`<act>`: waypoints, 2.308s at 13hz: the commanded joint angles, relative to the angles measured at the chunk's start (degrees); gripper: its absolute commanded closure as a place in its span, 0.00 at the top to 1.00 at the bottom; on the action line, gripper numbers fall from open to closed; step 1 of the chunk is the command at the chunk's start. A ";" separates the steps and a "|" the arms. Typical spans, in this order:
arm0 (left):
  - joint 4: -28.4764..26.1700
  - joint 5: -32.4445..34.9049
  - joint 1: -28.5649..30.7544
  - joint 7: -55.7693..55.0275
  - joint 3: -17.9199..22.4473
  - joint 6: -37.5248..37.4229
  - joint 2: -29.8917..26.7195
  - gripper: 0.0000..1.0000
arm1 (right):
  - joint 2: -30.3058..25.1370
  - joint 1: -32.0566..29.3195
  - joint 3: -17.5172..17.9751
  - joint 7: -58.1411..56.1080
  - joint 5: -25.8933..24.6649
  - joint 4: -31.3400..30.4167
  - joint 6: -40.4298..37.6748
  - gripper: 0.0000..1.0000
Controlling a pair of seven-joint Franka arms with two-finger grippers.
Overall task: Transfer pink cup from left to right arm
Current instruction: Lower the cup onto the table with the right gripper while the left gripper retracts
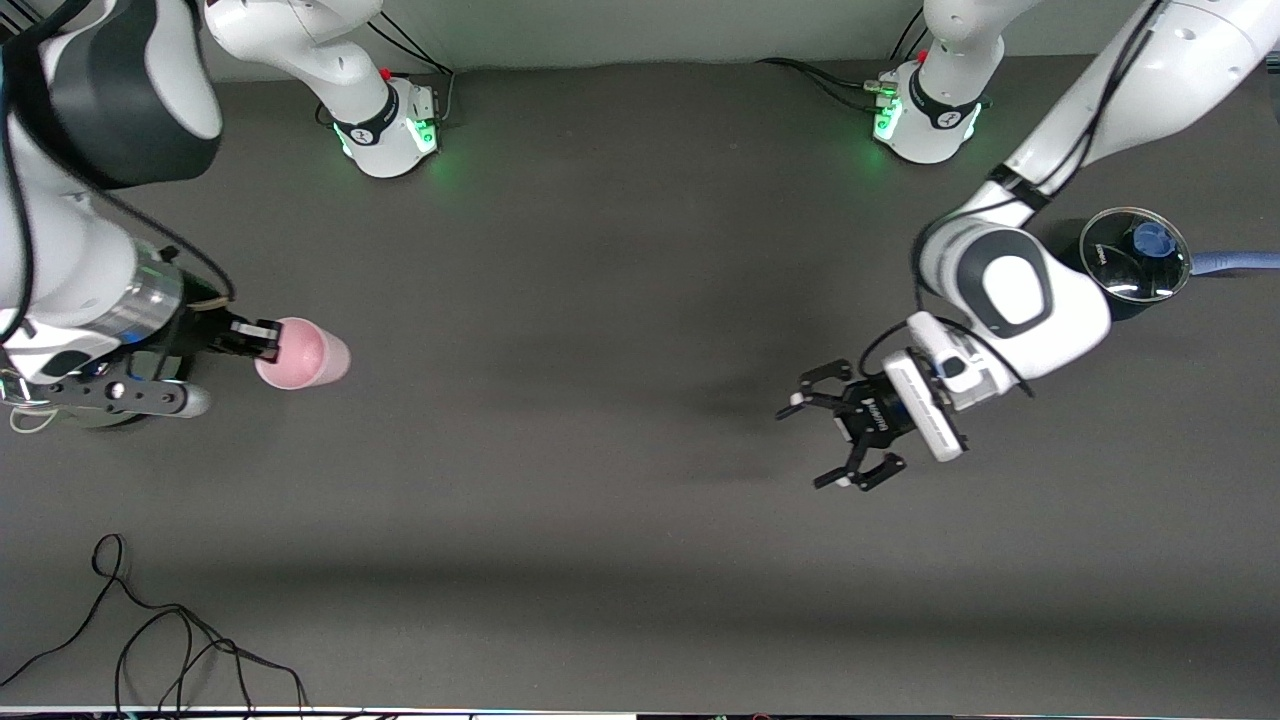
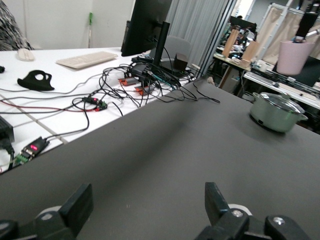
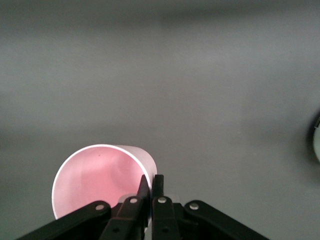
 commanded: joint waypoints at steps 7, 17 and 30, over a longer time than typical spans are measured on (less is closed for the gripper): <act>1.70 28.37 8.82 -16.41 12.18 -31.77 -3.26 0.99 | -2.83 0.97 -5.55 -8.19 -0.87 -21.12 16.27 0.00; 14.99 63.12 9.61 -70.12 12.20 -53.08 -15.81 1.00 | -1.44 1.05 -5.55 -8.19 -0.87 -44.60 50.44 0.00; 24.13 79.13 7.15 -103.99 12.63 -67.58 -26.11 1.00 | 4.12 1.05 -5.46 -7.84 -0.25 -46.11 60.34 1.00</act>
